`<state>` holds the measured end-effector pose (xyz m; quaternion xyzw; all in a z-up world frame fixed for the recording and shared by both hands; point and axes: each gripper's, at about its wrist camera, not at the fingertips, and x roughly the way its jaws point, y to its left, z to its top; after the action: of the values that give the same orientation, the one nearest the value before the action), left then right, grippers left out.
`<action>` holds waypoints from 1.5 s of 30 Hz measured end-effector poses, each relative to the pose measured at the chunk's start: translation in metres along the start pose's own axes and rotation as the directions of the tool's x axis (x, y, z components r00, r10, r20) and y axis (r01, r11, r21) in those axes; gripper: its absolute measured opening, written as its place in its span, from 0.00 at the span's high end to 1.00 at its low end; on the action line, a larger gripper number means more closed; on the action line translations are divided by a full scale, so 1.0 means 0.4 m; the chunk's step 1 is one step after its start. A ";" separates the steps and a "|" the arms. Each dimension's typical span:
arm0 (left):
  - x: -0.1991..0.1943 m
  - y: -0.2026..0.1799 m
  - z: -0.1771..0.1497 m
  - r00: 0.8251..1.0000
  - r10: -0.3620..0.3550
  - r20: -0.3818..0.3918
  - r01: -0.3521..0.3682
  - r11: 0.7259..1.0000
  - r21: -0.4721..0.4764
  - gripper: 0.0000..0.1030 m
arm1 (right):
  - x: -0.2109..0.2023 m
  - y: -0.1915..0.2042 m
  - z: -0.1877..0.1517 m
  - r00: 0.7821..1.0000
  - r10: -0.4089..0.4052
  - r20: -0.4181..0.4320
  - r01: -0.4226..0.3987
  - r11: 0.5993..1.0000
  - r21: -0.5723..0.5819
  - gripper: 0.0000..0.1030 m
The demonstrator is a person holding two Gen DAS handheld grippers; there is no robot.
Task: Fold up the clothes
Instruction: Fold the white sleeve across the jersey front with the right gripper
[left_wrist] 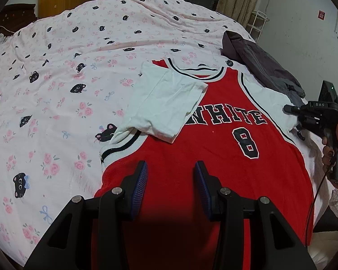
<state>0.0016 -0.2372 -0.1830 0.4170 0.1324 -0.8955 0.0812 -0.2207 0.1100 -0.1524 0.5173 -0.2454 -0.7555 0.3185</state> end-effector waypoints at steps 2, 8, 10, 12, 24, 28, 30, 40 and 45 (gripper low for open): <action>-0.001 0.000 0.000 1.000 -0.004 0.001 0.004 1.000 -0.002 0.62 | -0.008 0.037 0.008 0.999 -0.038 0.004 0.038 0.998 -0.054 0.95; -0.002 0.003 0.000 1.000 -0.010 0.004 0.010 1.000 -0.008 0.62 | -0.008 0.145 0.011 0.993 -0.117 -0.001 0.114 0.970 -0.215 0.95; -0.002 0.004 -0.001 1.000 -0.011 0.004 0.011 1.000 -0.007 0.62 | -0.006 0.164 0.007 0.992 -0.126 -0.004 0.122 0.962 -0.245 0.95; -0.002 0.004 -0.002 1.000 -0.012 0.003 0.012 1.000 -0.007 0.62 | 0.000 0.187 0.005 0.991 -0.137 -0.006 0.130 0.952 -0.276 0.95; 0.003 0.005 -0.006 1.000 -0.015 0.002 0.015 1.000 -0.011 0.62 | 0.074 0.316 -0.018 0.965 -0.259 -0.041 0.206 0.845 -0.494 0.95; 0.004 0.006 -0.007 1.000 -0.018 0.002 0.018 1.000 -0.013 0.62 | 0.114 0.367 -0.045 0.951 -0.305 -0.054 0.218 0.783 -0.583 0.95; 0.003 0.007 -0.008 1.000 -0.020 0.002 0.020 1.000 -0.014 0.62 | 0.134 0.386 -0.061 0.943 -0.327 -0.057 0.224 0.754 -0.617 0.95; 0.006 0.009 -0.011 1.000 -0.025 0.005 0.026 0.999 -0.022 0.62 | 0.213 0.411 -0.130 0.916 -0.390 -0.094 0.221 0.687 -0.693 0.95; 0.007 0.008 -0.012 1.000 -0.026 0.005 0.026 0.999 -0.024 0.61 | 0.228 0.401 -0.142 0.911 -0.395 -0.119 0.210 0.691 -0.692 0.95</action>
<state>0.0040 -0.2387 -0.1887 0.4122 0.1483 -0.8959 0.0746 -0.1549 -0.0680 -0.1166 0.4965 0.1735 -0.7606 0.3807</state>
